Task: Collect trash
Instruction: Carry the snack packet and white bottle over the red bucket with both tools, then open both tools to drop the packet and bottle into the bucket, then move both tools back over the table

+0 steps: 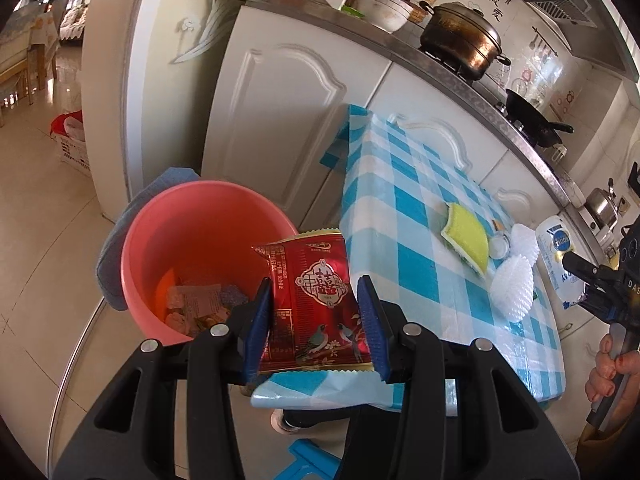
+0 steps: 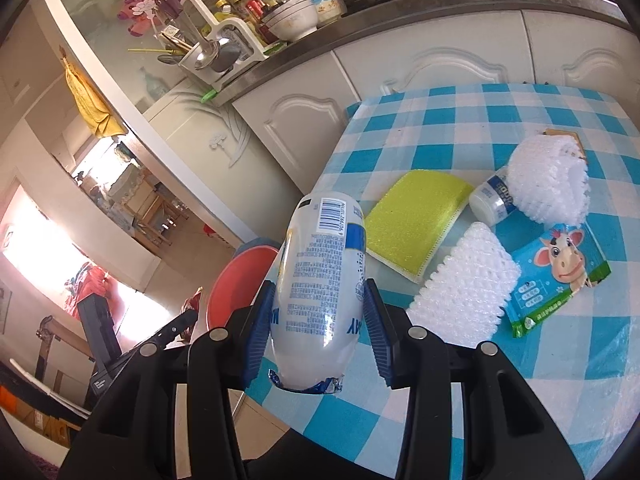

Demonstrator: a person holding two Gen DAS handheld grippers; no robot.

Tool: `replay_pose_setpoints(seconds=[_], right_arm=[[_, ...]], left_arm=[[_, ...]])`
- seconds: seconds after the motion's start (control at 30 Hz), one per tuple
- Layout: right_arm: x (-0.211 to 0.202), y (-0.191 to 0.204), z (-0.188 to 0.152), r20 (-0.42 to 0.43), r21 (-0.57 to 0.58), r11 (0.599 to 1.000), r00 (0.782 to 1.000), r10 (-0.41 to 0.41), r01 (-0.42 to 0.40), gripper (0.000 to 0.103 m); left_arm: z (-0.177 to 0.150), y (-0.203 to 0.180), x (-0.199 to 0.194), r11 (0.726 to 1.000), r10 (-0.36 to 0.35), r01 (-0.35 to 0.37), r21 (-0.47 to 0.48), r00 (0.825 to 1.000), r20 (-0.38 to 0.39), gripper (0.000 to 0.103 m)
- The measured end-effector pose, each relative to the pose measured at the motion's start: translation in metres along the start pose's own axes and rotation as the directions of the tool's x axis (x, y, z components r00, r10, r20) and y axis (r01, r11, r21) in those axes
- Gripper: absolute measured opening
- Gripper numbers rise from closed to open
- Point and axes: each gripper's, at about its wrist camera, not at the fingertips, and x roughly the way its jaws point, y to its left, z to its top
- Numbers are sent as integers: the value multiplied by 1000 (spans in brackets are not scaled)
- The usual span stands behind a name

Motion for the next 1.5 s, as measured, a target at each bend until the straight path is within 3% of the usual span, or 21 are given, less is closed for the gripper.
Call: replay_pose_setpoints(seconds=[0.17,0.4,0.7,0.93,1.0,1.03,1.07,1.1,1.23,1.5], right_arm=[[42,21,19,-80,-38,995,993,89,-93,46],[118,71,34,-218,-125,971,960,175,-205,46],[202,115,33,-358,-190,951,919,162,-242,46],[238,128,27,-397,-250,944,912,104,-216,47],[245,128,26,-413,-255,943,906,93,-213,49],[245,127,26,-405,-254,943,909,97,-213,52],[244,127,27,-389,-253,945,916,95,-205,63],[242,125,28,-376,-250,948,922,90,-195,70],[225,120,35,-329,-224,953,936,122,-203,70],[164,101,39,-189,-245,957,976,111,-156,80]], left_arm=[[12,19,-6,995,77,-75,-58,996,41,44],[25,37,10,984,130,-126,-126,991,30,44],[33,61,58,965,149,-153,-214,988,-36,44],[30,76,89,951,182,-202,-235,978,-101,44],[29,79,96,949,192,-215,-231,974,-116,49],[29,79,99,948,210,-232,-220,970,-119,63],[29,80,100,944,233,-254,-212,965,-120,76],[29,81,101,940,252,-271,-209,961,-116,78],[28,84,99,928,288,-309,-209,949,-126,83],[29,64,68,937,307,-312,-155,950,-55,85]])
